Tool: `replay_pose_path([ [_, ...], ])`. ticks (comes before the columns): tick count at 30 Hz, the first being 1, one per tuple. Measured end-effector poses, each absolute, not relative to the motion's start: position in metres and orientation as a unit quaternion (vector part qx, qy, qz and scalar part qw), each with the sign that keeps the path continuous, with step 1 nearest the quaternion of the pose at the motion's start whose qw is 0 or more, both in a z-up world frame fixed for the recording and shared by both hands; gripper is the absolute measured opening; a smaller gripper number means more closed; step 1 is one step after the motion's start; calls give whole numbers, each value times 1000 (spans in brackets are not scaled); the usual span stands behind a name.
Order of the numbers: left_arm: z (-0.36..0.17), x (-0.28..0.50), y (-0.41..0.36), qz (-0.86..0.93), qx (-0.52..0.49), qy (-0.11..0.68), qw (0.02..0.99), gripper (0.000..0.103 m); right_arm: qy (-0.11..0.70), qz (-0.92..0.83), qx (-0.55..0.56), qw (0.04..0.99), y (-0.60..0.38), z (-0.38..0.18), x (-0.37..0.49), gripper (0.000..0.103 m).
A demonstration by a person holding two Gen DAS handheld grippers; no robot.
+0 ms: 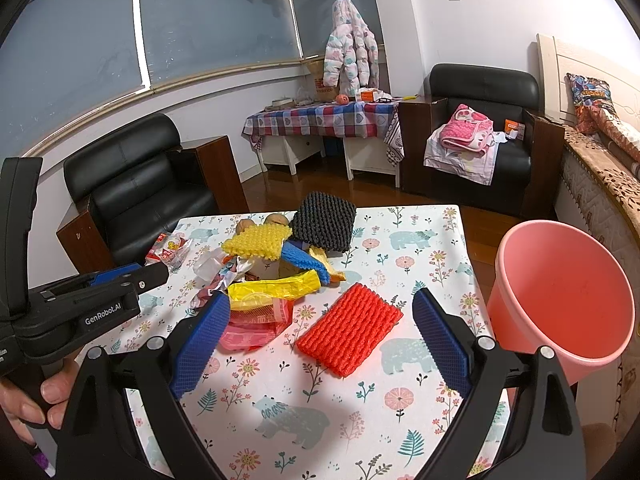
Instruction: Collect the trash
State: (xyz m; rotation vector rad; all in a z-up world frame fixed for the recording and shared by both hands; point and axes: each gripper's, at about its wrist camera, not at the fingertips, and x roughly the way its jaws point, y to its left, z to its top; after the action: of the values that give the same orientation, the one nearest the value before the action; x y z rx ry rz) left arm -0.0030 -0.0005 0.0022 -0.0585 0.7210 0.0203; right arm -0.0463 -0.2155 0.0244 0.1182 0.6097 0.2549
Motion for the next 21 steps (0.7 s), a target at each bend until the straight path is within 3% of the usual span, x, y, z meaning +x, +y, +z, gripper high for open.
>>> replay_pose_path([
  [21,-8,-5,-9,9,-29,354,935,36,309,122,64,941,-219,15,-48,91],
])
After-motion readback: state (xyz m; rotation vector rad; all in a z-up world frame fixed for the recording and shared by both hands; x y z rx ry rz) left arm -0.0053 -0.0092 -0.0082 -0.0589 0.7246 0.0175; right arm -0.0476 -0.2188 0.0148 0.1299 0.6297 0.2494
